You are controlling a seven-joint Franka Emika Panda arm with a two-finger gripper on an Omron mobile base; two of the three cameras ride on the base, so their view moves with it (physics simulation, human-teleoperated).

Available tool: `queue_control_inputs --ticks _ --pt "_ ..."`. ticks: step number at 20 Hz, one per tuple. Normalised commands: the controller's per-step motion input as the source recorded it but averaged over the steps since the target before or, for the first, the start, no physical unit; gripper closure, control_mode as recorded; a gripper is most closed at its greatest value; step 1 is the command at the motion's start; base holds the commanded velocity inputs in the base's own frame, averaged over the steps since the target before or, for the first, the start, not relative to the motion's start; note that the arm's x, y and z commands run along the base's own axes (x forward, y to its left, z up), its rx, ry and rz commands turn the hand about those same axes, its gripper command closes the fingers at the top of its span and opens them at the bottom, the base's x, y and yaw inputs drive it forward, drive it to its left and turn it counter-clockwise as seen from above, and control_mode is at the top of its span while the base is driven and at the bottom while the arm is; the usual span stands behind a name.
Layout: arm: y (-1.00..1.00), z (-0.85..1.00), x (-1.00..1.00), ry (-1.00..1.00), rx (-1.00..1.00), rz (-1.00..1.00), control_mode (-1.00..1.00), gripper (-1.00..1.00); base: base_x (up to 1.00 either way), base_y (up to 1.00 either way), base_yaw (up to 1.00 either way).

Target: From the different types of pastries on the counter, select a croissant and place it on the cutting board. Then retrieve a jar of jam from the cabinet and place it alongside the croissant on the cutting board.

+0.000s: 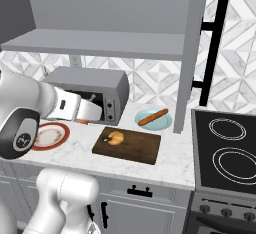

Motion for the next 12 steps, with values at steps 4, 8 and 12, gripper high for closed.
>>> queue_control_inputs --ticks 4,8,12 --pt "0.0 -0.46 -0.2 0.0 -0.02 0.01 -1.0 1.0 0.0 0.0 0.0" --pt "0.0 -0.29 -0.29 -0.01 0.0 0.02 -1.0 1.0 0.0 0.0 0.0" --pt "0.0 -0.17 -0.23 -0.06 0.0 0.05 -1.0 1.0 0.0 0.0 0.0"
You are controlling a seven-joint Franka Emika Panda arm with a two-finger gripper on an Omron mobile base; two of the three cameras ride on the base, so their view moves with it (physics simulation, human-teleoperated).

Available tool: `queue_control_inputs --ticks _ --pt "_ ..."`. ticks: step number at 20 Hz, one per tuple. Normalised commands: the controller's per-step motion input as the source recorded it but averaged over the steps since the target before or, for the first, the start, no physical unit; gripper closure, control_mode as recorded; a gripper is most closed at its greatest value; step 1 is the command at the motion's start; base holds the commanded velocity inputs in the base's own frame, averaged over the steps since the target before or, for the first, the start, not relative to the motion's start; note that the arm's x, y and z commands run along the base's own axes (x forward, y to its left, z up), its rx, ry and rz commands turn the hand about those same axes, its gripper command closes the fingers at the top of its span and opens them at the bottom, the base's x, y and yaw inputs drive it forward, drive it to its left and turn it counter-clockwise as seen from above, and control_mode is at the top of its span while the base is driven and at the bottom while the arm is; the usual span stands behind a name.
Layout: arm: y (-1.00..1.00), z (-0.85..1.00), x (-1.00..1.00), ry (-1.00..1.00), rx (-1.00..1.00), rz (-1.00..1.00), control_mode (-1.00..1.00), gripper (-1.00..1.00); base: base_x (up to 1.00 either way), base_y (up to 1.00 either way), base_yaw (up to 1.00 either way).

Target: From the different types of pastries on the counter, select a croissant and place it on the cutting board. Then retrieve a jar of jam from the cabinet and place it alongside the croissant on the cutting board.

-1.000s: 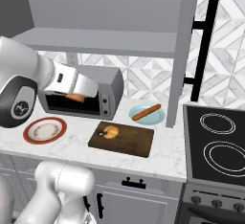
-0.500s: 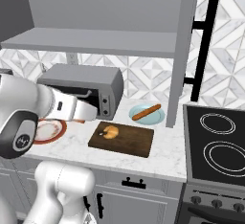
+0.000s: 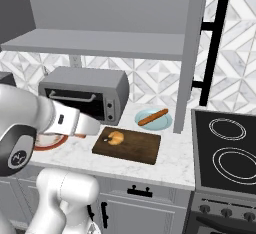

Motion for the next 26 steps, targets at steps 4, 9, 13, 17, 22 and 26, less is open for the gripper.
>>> queue_control_inputs --ticks 4,9,13,17,22,26 --pt "-0.01 -0.54 -0.04 -0.12 -0.04 0.1 -1.0 1.0 0.0 0.0 0.0" --pt "-0.05 -0.96 0.27 -0.04 -0.07 0.1 -1.0 1.0 0.0 0.0 0.0" --pt "-0.01 -1.0 0.36 -0.06 -0.13 0.09 -1.0 1.0 0.0 0.0 0.0" --pt "0.0 -1.0 0.26 -0.25 -0.16 0.04 -1.0 1.0 0.0 0.0 0.0" --pt "0.0 -1.0 0.27 -0.35 -0.16 0.0 -1.0 1.0 0.0 0.0 0.0" --pt "0.0 -1.0 0.25 -0.29 -0.09 0.01 -1.0 1.0 0.0 0.0 0.0"
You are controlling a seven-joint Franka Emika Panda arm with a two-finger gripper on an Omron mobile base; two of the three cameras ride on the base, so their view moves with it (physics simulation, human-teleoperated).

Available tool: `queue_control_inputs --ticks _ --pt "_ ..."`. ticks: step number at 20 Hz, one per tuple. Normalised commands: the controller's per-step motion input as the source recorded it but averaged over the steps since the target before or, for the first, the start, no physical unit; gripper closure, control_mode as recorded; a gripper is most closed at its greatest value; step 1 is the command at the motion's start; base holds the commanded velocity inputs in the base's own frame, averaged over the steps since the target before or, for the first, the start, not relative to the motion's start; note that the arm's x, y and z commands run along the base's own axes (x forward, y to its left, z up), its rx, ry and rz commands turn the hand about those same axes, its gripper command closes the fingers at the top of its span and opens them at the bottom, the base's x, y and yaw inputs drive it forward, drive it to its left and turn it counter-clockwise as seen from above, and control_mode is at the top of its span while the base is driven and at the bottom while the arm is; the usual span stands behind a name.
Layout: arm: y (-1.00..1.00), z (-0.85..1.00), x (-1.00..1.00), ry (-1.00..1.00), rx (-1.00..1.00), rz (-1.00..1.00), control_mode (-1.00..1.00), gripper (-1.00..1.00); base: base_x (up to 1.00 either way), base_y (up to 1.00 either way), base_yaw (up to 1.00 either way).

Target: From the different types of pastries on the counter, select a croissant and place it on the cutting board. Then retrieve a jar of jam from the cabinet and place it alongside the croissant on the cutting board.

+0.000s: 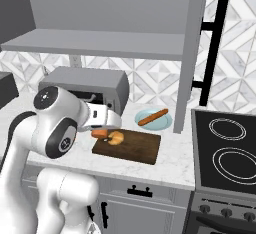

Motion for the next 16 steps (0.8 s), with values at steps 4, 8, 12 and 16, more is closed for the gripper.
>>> queue_control_inputs --ticks 4,8,12,16 --pt "0.0 -1.0 0.19 -0.25 -0.03 0.02 -1.0 1.0 0.0 0.0 0.0" --pt "0.0 -1.0 0.01 -0.26 -0.03 0.02 -1.0 1.0 0.0 0.0 0.0" --pt "0.0 -1.0 0.04 -0.36 -0.12 0.02 -1.0 1.0 0.0 0.0 0.0" --pt "0.0 -1.0 0.18 -0.4 -0.19 0.03 -1.0 1.0 0.0 0.0 0.0"
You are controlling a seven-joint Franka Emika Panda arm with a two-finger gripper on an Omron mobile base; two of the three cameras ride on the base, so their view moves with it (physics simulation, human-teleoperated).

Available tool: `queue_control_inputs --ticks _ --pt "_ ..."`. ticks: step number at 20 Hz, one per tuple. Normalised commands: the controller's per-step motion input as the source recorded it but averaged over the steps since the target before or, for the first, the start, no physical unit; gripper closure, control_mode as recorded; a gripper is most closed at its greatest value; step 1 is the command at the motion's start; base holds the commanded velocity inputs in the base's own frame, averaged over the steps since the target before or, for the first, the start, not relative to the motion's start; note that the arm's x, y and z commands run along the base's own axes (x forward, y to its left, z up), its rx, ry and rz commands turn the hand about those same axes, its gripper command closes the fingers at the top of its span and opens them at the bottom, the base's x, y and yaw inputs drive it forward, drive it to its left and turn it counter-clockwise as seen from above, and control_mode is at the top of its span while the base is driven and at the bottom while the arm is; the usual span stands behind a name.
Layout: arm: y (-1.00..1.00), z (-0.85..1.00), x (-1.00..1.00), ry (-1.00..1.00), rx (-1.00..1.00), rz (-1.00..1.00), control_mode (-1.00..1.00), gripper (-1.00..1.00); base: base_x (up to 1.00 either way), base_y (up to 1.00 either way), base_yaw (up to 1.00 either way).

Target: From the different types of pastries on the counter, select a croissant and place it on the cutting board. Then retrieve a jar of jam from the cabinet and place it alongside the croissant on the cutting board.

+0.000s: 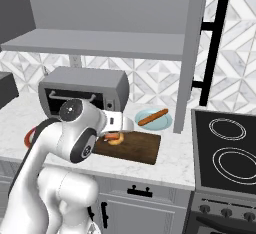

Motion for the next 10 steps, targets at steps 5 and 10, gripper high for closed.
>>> queue_control_inputs --ticks 5,10 --pt "0.01 -1.0 0.18 -0.31 -0.14 0.02 -1.0 1.0 0.0 0.0 0.0" --pt "0.03 -1.0 0.21 -0.17 -0.06 0.0 -1.0 1.0 0.0 0.0 0.0"
